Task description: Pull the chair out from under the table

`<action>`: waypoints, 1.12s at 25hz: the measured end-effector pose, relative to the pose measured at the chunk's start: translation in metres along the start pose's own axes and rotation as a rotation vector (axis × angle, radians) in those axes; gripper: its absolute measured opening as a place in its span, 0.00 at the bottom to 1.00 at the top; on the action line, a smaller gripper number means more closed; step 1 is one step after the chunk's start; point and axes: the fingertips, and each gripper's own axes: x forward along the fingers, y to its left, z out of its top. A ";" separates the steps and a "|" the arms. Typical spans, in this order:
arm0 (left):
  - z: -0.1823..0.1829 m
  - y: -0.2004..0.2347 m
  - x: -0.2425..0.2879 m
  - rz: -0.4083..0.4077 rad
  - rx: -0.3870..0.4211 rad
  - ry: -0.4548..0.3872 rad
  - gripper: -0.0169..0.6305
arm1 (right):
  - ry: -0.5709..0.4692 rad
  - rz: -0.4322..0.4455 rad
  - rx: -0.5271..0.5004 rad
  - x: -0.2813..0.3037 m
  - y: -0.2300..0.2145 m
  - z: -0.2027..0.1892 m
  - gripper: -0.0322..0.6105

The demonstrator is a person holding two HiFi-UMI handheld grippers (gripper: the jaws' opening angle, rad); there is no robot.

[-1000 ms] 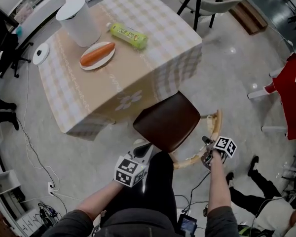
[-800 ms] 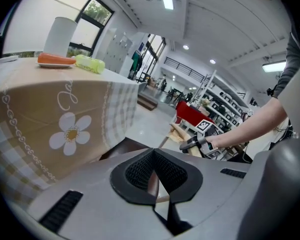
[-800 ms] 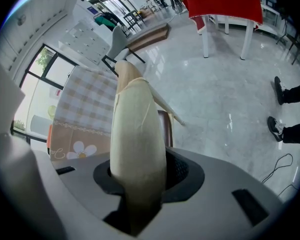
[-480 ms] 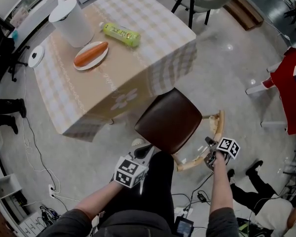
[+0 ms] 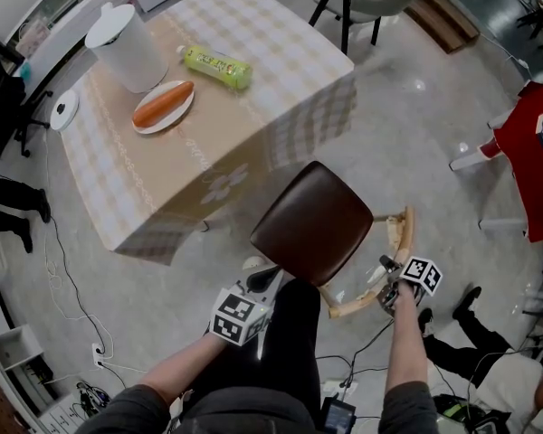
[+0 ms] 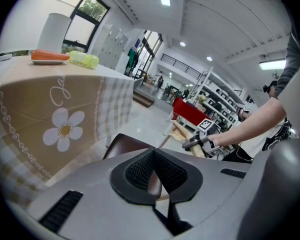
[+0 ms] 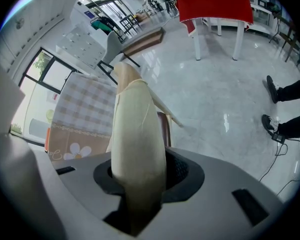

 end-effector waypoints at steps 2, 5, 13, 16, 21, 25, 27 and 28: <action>-0.001 0.001 -0.001 0.003 -0.002 0.002 0.04 | -0.008 -0.006 0.003 0.000 -0.002 0.000 0.26; -0.002 0.002 -0.001 0.003 -0.003 0.007 0.04 | -0.033 -0.024 0.010 -0.002 -0.009 0.001 0.26; -0.003 0.001 0.005 -0.022 0.015 0.023 0.04 | -0.099 -0.087 0.013 0.000 -0.014 0.007 0.26; -0.002 -0.006 0.005 -0.049 0.032 0.027 0.04 | -0.112 -0.103 0.028 0.000 -0.014 0.002 0.30; -0.001 -0.007 0.002 -0.086 0.060 0.031 0.04 | -0.139 -0.143 0.021 -0.009 -0.015 -0.011 0.37; 0.001 -0.004 -0.004 -0.112 0.081 0.030 0.04 | -0.194 -0.120 0.073 -0.026 -0.010 -0.018 0.38; 0.002 -0.001 -0.007 -0.125 0.091 0.026 0.04 | -0.228 -0.112 0.085 -0.037 -0.005 -0.018 0.38; 0.003 0.001 -0.009 -0.133 0.098 0.023 0.04 | -0.243 -0.111 0.081 -0.042 -0.002 -0.019 0.38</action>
